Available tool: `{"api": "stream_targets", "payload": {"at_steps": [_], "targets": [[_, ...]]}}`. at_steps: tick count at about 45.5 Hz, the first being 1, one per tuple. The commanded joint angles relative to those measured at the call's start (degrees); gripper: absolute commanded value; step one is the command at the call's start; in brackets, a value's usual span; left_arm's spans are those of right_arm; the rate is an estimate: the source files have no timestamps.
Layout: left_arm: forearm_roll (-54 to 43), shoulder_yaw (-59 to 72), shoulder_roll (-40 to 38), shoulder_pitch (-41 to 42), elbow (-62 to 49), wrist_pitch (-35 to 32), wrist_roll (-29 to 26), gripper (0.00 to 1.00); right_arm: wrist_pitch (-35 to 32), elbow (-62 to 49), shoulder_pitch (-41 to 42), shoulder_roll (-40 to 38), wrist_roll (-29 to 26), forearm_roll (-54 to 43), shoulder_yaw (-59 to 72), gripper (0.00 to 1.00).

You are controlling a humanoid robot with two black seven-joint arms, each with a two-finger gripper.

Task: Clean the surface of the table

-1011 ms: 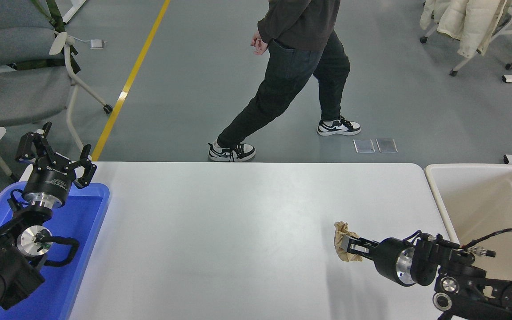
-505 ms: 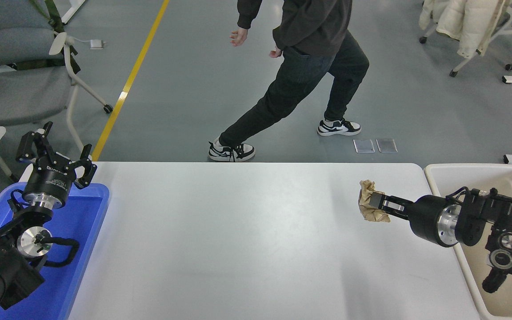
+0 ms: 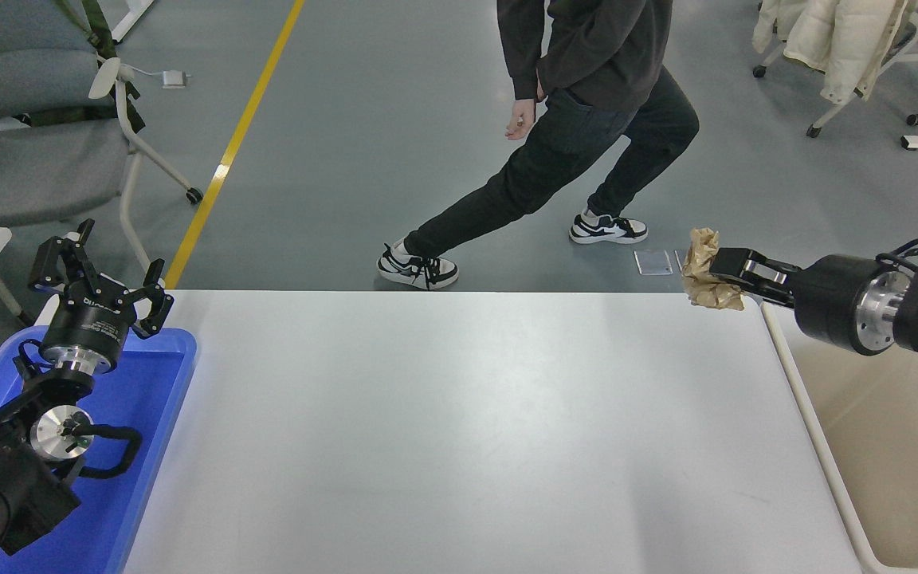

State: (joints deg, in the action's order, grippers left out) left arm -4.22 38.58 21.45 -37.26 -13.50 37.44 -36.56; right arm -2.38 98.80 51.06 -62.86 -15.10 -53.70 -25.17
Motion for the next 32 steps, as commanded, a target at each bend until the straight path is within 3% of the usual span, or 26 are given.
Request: {"api": "stream_targets", "payload": {"at_steps": [1, 20, 32], "targets": [[0.00, 0.00, 0.00, -0.01, 0.05, 0.00, 0.00, 1.00, 0.19, -3.61, -2.97, -2.36, 2.18, 0.52, -4.00, 0.00], [0.00, 0.00, 0.09, 0.08, -0.04, -0.09, 0.00, 1.00, -0.52, -30.76, -10.89, -1.83, 11.85, 5.18, -10.95, 0.00], [0.00, 0.00, 0.09, 0.08, -0.04, -0.17, 0.00, 1.00, -0.60, -49.21, -14.14, 1.50, 14.22, 10.98, -10.95, 0.00]]}}
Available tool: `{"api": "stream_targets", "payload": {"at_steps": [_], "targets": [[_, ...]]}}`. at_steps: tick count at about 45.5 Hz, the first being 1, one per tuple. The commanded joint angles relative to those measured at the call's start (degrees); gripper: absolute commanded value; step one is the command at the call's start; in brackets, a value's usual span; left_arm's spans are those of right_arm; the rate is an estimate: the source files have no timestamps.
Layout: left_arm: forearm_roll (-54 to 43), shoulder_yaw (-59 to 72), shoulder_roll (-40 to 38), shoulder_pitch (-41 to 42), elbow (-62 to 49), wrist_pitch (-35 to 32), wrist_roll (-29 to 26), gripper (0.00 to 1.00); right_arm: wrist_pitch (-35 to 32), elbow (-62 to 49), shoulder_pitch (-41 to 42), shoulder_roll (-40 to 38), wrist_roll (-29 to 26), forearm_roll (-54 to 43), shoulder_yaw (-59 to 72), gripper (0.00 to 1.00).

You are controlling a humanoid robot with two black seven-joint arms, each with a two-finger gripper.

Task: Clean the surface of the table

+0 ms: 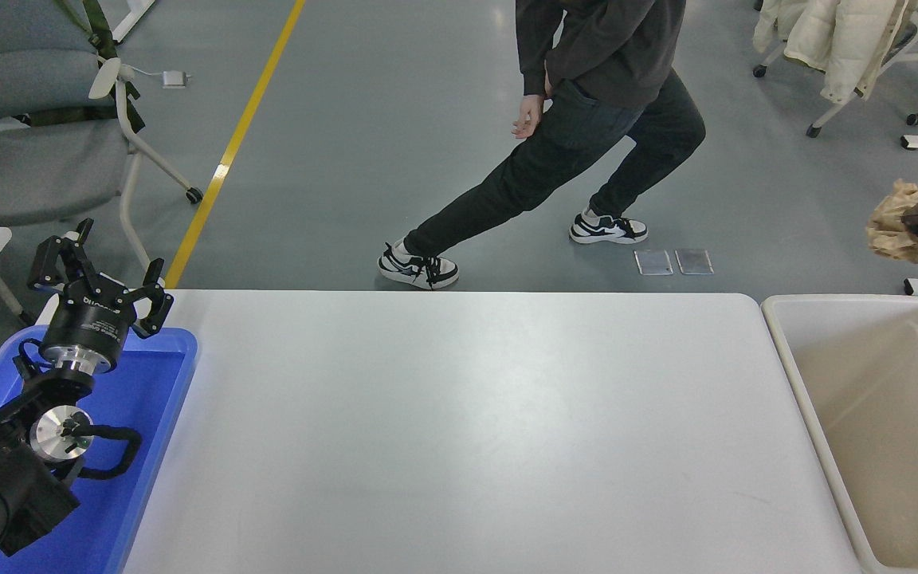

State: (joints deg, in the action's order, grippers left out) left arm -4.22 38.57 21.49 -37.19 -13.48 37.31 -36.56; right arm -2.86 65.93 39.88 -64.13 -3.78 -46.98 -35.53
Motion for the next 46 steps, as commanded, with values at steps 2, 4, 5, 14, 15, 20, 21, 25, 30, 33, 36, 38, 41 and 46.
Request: {"api": "stream_targets", "payload": {"at_steps": [2, 4, 5, 14, 15, 20, 21, 25, 30, 33, 36, 38, 41, 46], "targets": [[0.00, 0.02, -0.04, 0.02, 0.04, -0.04, 0.00, 1.00, -0.22, -20.20, -3.31, 4.27, 4.12, 4.35, -0.59, 0.00], [0.00, 0.02, 0.04, 0.02, -0.05, -0.04, 0.00, 1.00, -0.22, -24.42, -4.10, 5.93, 5.61, 4.35, -0.59, 0.00], [0.00, 0.02, 0.04, 0.02, -0.05, -0.04, 0.00, 1.00, -0.22, -25.75, -4.37, 6.55, 5.88, 4.35, -0.59, 0.00], [0.00, 0.02, 0.04, 0.02, 0.03, -0.04, 0.00, 1.00, -0.04, -34.19, -5.42, 10.07, 5.97, 6.54, -0.68, 0.00], [0.00, 0.02, 0.04, 0.02, 0.04, -0.04, 0.00, 1.00, -0.04, -35.33, -5.42, 10.42, 5.97, 7.16, -0.60, 0.00], [0.00, 0.02, 0.04, 0.02, -0.05, -0.13, 0.00, 1.00, -0.04, -41.92, -5.78, 13.67, 6.06, 8.04, -0.86, 0.00], [0.00, 0.02, -0.04, 0.02, -0.05, -0.13, 0.00, 1.00, -0.04, -42.98, -5.78, 14.63, 6.06, 8.04, -0.86, 0.00], [0.00, 0.02, -0.04, 0.02, 0.03, -0.13, 0.00, 1.00, -0.04, -44.83, -5.69, 17.28, 5.97, 8.92, -0.77, 0.00], [-0.09, 0.02, -0.04, 0.02, 0.04, -0.13, 0.00, 1.00, 0.57, -45.62, -5.86, 20.35, 5.97, 10.94, -0.24, 0.00], [0.00, 0.02, -0.04, 0.02, -0.05, -0.13, 0.00, 1.00, 0.66, -47.29, -5.86, 22.55, 6.06, 12.43, -0.50, 0.00], [0.00, 0.02, -0.04, 0.02, -0.05, -0.13, 0.00, 1.00, 0.66, -50.63, -5.78, 26.94, 6.06, 14.37, -0.33, 0.00], [0.00, 0.02, -0.04, 0.02, -0.05, -0.13, 0.00, 1.00, 0.75, -51.33, -5.69, 28.52, 6.06, 14.63, -0.24, 0.00], [0.00, 0.02, -0.04, 0.02, -0.05, -0.13, 0.00, 1.00, 0.92, -52.39, -5.60, 30.46, 6.06, 14.72, -0.24, 0.00], [-0.09, 0.02, -0.04, 0.02, -0.05, -0.13, 0.00, 1.00, 1.10, -57.39, -4.29, 34.94, 6.15, 14.81, 0.11, 0.00]]}}
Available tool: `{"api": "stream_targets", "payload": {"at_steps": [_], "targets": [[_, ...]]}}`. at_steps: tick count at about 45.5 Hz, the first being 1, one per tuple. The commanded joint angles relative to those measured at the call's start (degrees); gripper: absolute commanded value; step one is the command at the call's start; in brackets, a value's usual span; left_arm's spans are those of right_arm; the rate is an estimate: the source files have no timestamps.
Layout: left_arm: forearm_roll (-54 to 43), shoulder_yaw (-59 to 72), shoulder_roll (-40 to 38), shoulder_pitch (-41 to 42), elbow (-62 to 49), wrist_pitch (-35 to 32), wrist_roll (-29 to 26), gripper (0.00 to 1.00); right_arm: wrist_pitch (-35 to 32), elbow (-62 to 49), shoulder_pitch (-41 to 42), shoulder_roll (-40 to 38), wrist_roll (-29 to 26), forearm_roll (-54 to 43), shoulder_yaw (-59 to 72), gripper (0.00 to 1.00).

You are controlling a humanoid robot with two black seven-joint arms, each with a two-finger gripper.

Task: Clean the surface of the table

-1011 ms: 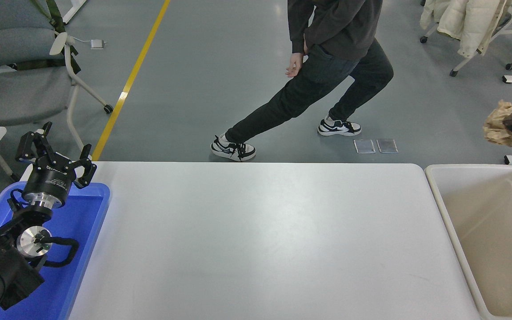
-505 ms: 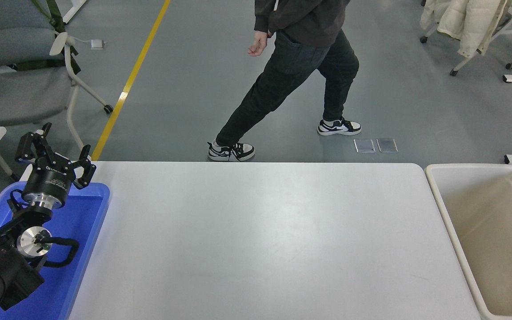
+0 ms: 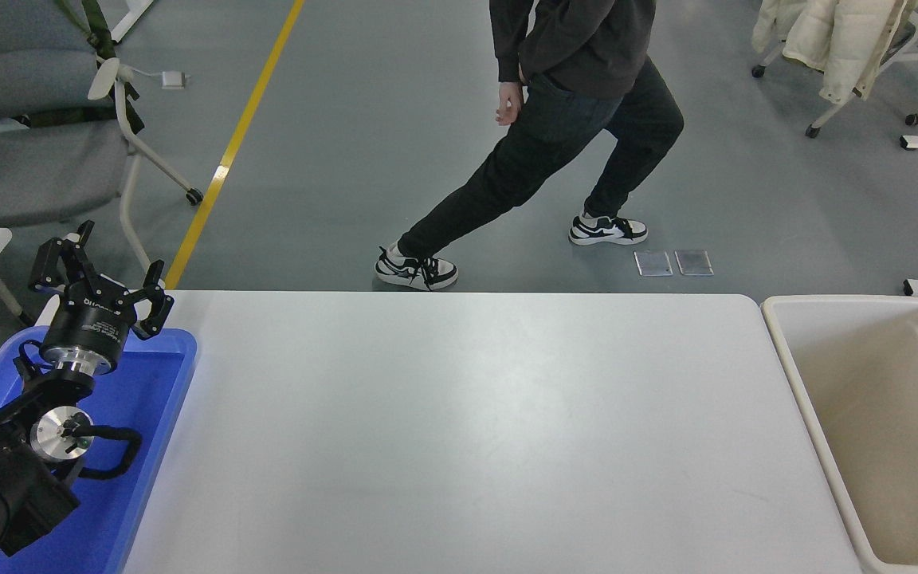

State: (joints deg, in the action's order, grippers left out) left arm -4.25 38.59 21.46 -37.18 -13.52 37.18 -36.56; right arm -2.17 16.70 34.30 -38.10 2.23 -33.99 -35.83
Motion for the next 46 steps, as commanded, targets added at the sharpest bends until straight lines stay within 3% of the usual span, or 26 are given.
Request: {"api": "stream_targets", "payload": {"at_steps": [1, 26, 34, 35, 36, 37, 38, 39, 46], "targets": [[-0.05, 0.00, -0.01, -0.08, -0.01, 0.00, 0.00, 1.00, 0.41, -9.31, 1.82, 9.79, 0.14, 1.82, 0.50, 0.00], [0.03, 0.00, -0.01, -0.08, -0.01, 0.08, 0.00, 1.00, 10.87, -13.71, 4.81, 16.65, -0.03, 1.91, 0.76, 0.00], [0.03, 0.00, -0.01, 0.00, -0.01, 0.08, 0.00, 1.00, 11.13, -13.63, 4.81, 17.09, 0.06, 2.96, 0.76, 0.00], [0.03, 0.00, -0.01, -0.08, -0.01, 0.08, 0.00, 1.00, 11.31, -13.71, 4.81, 17.09, 0.06, 3.57, 0.76, 0.08], [0.03, 0.00, -0.01, -0.08, -0.01, 0.08, 0.00, 1.00, 11.40, -13.72, 4.81, 17.00, 0.06, 4.10, 0.76, 0.24], [-0.05, 0.00, -0.01, -0.08, -0.01, 0.08, 0.00, 1.00, 11.57, -13.80, 4.90, 16.92, -0.03, 4.63, 0.76, 0.50], [0.03, 0.00, -0.01, -0.08, 0.07, 0.08, 0.00, 1.00, 11.84, -13.98, 4.99, 16.74, -0.03, 5.07, 0.85, 0.88], [-0.05, 0.00, -0.01, 0.00, -0.01, 0.08, 0.00, 1.00, 12.27, -13.98, 5.08, 16.74, -0.03, 5.33, 1.03, 1.00], [0.03, 0.00, 0.08, 0.00, -0.01, 0.08, 0.00, 1.00, 14.56, -13.89, 5.34, 16.83, -0.03, 5.77, 3.75, 1.00]]}}
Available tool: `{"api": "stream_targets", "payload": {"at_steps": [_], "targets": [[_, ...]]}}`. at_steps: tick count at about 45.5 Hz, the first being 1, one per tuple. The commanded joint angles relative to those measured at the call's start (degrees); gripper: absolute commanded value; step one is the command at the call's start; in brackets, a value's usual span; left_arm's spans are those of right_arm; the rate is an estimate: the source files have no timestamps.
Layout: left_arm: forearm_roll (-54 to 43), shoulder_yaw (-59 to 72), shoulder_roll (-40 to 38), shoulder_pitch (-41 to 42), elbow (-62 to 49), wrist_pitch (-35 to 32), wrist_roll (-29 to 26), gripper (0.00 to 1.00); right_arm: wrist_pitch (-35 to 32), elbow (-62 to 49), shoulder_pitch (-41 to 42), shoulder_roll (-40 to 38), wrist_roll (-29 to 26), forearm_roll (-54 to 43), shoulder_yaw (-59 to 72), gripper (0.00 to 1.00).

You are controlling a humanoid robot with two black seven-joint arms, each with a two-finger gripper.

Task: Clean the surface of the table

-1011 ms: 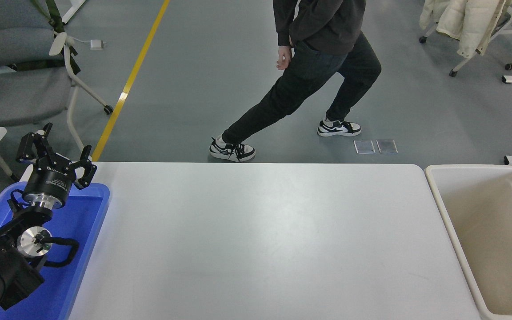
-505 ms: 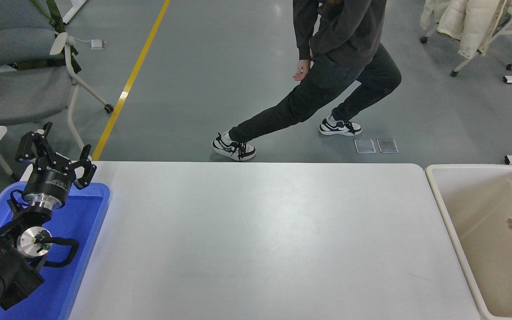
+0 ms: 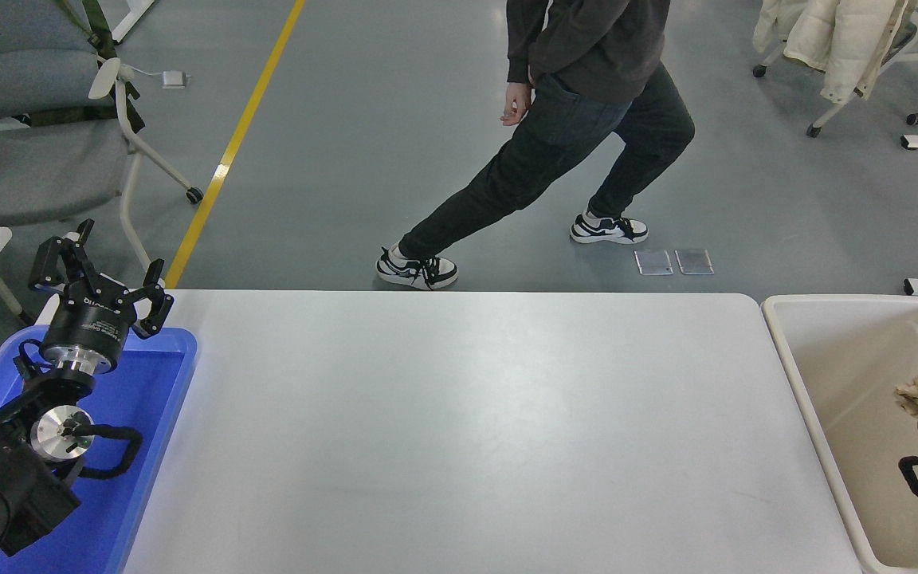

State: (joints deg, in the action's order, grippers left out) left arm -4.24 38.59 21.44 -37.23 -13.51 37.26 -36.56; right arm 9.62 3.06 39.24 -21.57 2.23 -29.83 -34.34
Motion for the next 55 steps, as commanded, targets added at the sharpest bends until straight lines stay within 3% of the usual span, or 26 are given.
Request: {"api": "stream_targets", "payload": {"at_steps": [1, 21, 34, 46, 55], "targets": [[0.02, 0.00, 0.00, 0.06, 0.06, 0.00, 0.00, 1.00, 2.86, -0.25, 0.39, 0.30, -0.03, 1.61, 2.34, 1.00], [0.02, 0.00, 0.00, 0.06, -0.03, -0.08, 0.00, 1.00, 1.90, 1.59, 1.01, -1.55, 0.06, 5.31, 0.77, 1.00], [0.02, 0.00, 0.09, 0.06, 0.06, -0.08, 0.00, 1.00, 1.11, 21.18, -1.36, -8.58, 1.99, 5.31, -18.12, 1.00], [0.02, -0.09, 0.00, 0.06, -0.03, -0.08, 0.00, 1.00, -9.78, 37.26, -11.46, -9.02, 3.92, 5.31, -36.39, 1.00], [0.02, -0.09, 0.09, 0.06, 0.06, -0.08, 0.00, 1.00, -20.16, 48.78, -19.29, -3.67, 4.01, 4.34, -48.10, 1.00]]}}
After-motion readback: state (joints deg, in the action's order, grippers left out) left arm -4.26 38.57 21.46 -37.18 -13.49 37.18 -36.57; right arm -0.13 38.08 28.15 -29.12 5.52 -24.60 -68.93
